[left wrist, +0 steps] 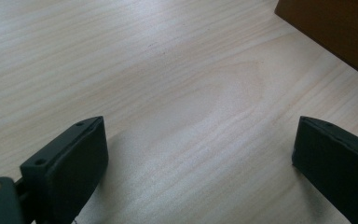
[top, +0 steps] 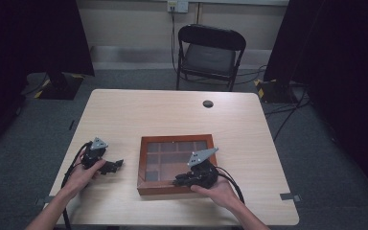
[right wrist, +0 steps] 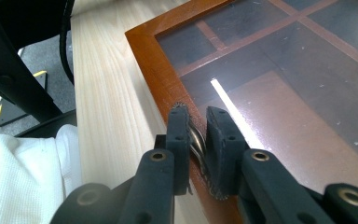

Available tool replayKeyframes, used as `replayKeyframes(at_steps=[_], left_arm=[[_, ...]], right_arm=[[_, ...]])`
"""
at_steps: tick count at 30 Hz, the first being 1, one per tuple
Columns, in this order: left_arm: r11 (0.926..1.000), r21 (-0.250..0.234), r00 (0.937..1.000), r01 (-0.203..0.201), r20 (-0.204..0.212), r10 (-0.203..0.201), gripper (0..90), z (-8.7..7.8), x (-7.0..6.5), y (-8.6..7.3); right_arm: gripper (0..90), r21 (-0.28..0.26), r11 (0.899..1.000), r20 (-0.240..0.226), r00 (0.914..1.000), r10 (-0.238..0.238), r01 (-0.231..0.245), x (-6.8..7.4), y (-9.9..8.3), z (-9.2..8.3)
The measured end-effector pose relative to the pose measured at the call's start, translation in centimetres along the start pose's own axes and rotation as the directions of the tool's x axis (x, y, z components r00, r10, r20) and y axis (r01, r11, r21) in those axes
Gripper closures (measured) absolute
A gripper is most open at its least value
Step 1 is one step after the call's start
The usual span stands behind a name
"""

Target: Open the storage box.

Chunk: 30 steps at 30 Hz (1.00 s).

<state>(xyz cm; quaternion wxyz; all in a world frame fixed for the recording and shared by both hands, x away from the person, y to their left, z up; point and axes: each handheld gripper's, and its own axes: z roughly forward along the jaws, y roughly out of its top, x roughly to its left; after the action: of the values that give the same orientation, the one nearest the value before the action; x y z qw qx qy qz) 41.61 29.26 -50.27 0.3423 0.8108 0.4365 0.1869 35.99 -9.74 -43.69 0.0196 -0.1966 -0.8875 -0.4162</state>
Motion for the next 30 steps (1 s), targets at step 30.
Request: replayKeyframes(at_steps=[30], left_arm=[[1.0000,0.001,1.0000,0.000,0.000,0.000,2.8,0.0,0.0,0.0]], right_arm=[[81.6,-0.019,1.000,-0.031,0.9995,0.008,-0.009,0.3,1.8,-1.0]])
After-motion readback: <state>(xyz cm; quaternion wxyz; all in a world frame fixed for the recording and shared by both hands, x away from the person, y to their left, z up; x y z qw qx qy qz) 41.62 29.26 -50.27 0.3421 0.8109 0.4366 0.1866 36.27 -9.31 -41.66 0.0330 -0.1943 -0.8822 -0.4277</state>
